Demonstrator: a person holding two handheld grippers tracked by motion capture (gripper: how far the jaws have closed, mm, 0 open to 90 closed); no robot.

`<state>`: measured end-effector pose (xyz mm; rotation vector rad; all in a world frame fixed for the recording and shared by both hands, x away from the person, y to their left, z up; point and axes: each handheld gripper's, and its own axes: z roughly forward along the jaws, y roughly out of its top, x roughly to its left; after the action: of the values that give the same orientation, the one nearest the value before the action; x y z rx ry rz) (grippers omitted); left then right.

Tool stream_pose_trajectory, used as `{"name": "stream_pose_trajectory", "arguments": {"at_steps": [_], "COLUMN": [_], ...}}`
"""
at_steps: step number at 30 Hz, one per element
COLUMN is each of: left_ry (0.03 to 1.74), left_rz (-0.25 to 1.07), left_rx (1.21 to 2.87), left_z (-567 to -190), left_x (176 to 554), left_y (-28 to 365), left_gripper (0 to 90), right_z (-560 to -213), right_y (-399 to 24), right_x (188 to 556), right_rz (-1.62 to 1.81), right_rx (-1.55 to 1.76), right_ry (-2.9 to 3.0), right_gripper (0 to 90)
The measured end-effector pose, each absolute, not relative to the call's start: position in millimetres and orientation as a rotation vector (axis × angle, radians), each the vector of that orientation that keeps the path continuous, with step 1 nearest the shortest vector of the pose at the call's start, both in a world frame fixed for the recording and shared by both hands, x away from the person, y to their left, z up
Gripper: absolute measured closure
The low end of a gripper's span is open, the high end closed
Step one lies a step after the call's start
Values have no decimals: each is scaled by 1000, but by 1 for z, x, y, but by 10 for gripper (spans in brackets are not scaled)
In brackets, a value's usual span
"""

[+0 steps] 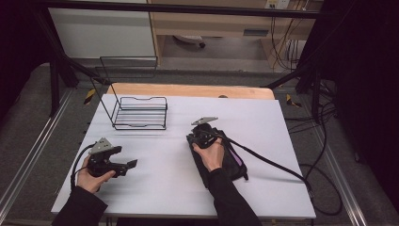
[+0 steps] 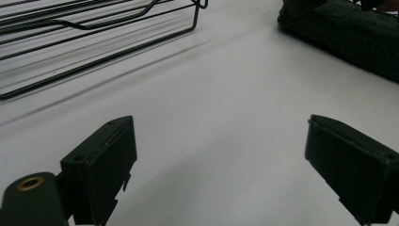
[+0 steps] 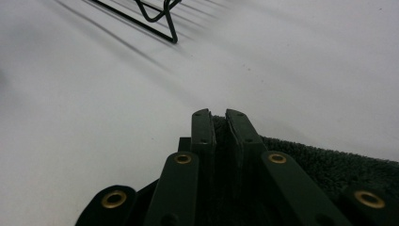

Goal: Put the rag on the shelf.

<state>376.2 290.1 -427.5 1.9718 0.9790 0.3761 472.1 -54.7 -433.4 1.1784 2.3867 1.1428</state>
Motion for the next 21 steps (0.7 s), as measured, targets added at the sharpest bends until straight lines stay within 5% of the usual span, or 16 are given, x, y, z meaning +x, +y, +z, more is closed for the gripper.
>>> {"name": "stream_pose_trajectory", "arguments": {"at_steps": [3, 6, 11, 21], "left_ry": [976, 980, 981, 981], "left_rz": [375, 377, 379, 375], "left_rx": [1979, 1973, 1976, 1985], "left_z": [-428, -427, -428, -428], "left_x": [376, 376, 375, 375], "left_y": [290, 291, 291, 289], "left_gripper": [94, 94, 94, 94], "right_z": [-433, -418, -403, -417], "right_y": [-56, -59, -71, -109], "right_x": [472, 462, 434, 379], "right_rz": [1164, 1273, 1249, 1223], "right_rx": [1148, 1077, 993, 1007], "right_ry": [2393, 2367, 2379, 2480], "right_gripper": [753, 554, 343, 280]}}
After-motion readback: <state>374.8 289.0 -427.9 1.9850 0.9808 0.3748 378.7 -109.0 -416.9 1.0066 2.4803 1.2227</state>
